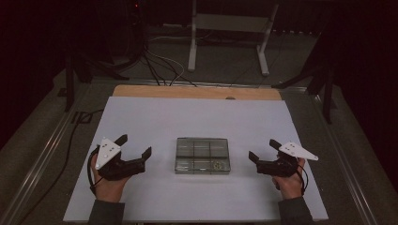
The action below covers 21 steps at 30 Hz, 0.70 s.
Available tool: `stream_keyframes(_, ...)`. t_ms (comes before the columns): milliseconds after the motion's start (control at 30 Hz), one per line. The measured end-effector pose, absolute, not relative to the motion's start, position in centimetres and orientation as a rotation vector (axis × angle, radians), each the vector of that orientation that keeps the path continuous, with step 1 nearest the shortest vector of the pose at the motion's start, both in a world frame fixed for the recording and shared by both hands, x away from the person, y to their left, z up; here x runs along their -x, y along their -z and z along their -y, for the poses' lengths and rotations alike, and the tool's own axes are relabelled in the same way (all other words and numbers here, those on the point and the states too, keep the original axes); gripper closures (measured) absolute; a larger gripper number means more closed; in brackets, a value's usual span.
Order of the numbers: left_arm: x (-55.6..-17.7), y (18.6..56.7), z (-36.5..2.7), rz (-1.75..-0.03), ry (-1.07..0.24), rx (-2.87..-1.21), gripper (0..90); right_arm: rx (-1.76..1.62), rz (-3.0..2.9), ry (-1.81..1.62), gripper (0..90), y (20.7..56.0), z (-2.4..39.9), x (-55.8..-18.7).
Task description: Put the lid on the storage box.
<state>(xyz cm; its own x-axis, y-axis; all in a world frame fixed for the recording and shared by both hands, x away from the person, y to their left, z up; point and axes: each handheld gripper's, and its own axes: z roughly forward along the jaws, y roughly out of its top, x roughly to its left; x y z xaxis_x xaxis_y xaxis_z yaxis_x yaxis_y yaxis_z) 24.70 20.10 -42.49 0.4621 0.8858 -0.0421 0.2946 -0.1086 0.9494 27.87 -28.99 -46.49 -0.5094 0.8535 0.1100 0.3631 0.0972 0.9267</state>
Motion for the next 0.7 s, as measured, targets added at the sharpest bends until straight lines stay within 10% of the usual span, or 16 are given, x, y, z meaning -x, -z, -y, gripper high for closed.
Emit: stream_keyframes(700,-24.7,46.3,-22.8,-1.108,-0.722,-1.593,1.3,-1.219,-1.874,-1.385,0.0,47.7,30.1,-26.4)
